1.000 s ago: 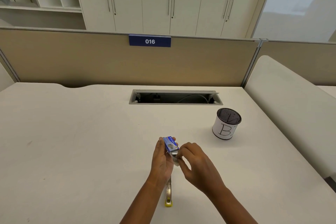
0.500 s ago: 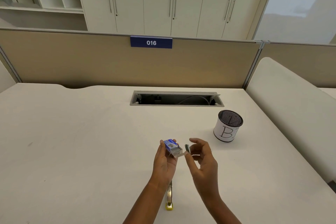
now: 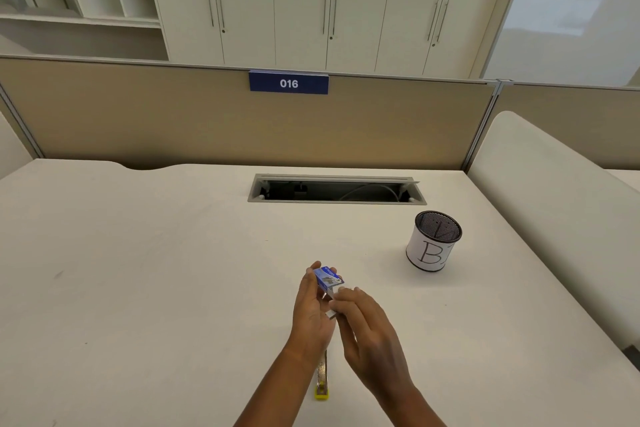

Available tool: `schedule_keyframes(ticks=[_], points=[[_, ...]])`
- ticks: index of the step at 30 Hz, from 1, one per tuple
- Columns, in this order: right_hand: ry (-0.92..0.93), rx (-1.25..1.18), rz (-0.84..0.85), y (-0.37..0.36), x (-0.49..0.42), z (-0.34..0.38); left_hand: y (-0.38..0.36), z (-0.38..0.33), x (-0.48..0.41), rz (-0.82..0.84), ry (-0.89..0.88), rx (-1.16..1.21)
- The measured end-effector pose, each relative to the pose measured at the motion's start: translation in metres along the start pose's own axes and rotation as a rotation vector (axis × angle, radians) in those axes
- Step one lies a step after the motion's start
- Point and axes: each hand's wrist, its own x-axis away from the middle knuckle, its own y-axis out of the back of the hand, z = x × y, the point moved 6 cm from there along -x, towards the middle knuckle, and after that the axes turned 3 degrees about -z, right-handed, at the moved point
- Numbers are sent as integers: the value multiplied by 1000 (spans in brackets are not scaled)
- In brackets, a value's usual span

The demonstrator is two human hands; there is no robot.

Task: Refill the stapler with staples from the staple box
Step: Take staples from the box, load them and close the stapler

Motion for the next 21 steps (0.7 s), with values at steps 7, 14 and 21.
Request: schedule_keyframes(ticks=[7, 14, 21], points=[[49, 50, -31, 4, -5, -3, -6, 4, 8, 60, -20, -78], [-72, -86, -7, 6, -5, -14, -2, 0, 7, 12, -140, -172], [-145, -119, 129, -3, -10, -23, -4, -4, 6, 35, -187, -192]])
